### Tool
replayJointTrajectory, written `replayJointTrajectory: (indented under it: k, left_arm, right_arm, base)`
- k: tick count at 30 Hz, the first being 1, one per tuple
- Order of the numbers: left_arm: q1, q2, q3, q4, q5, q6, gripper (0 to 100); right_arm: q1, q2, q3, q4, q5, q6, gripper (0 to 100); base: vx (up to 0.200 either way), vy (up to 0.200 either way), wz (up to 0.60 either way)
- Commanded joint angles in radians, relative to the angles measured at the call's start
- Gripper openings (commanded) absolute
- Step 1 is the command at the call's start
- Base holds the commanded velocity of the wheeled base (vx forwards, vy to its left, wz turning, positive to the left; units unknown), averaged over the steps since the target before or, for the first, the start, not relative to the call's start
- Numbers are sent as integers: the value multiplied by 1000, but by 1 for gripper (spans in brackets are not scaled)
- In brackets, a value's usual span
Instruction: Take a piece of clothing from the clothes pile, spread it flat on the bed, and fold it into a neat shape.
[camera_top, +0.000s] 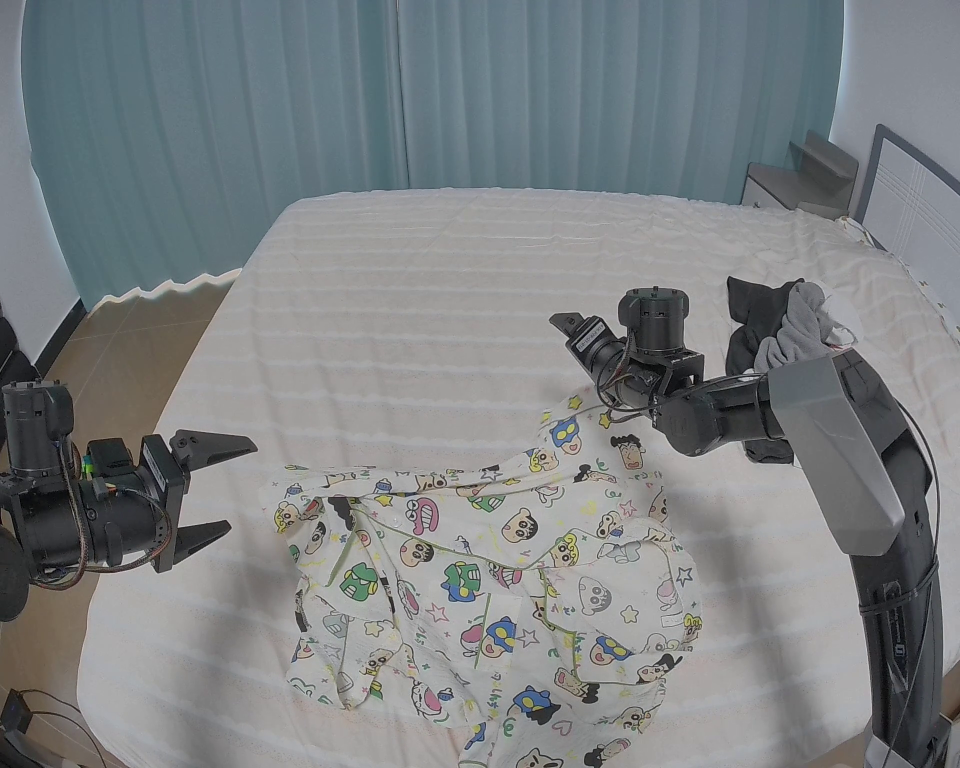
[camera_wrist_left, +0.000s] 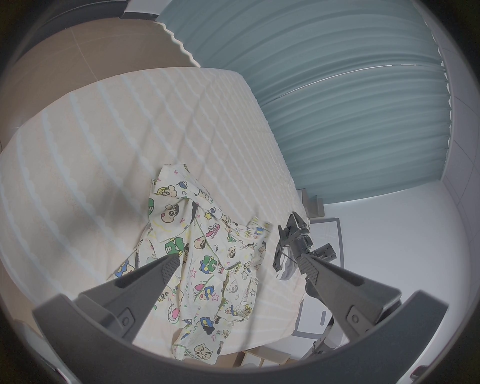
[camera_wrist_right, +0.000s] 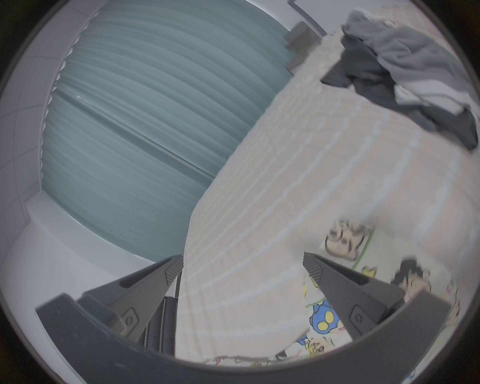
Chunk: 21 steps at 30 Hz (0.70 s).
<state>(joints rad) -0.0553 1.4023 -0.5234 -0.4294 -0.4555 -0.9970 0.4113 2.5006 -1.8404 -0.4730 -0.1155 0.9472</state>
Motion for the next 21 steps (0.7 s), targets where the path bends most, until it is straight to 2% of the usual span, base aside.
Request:
replayJointTrajectory:
  k: [1,6,9,14,17,20,21]
  left_arm:
    - [0,10,13,-11,1,0,100]
    - [0,10,13,-11,1,0,100]
    - [-1,9,16,-11,0,0,100]
    - [-3,14,20,-12,-3,1,100]
    - [-1,38,11,-14,-6,12,100]
    - [3,84,-15,-22,-5,47,100]
    - [11,145,-63,-17,3,107,100]
  right_arm:
    - [-22,55,-51,1,-19,-25,100]
    - [-52,7,-26,13,-47,-27,100]
    - [-71,-75,113,27,-26,-41,100]
    - [-101,-186,356,19,54,-97,100]
    - [-114,-229,471,16,54,-107,100]
    - [-120,-267,532,16,54,-105,100]
    - [-120,-316,601,10,57,-99,100]
  base:
    - [0,0,0]
    - [0,0,0]
    - [0,0,0]
    - [0,0,0]
    - [0,0,0]
    - [0,0,0]
    - [0,0,0]
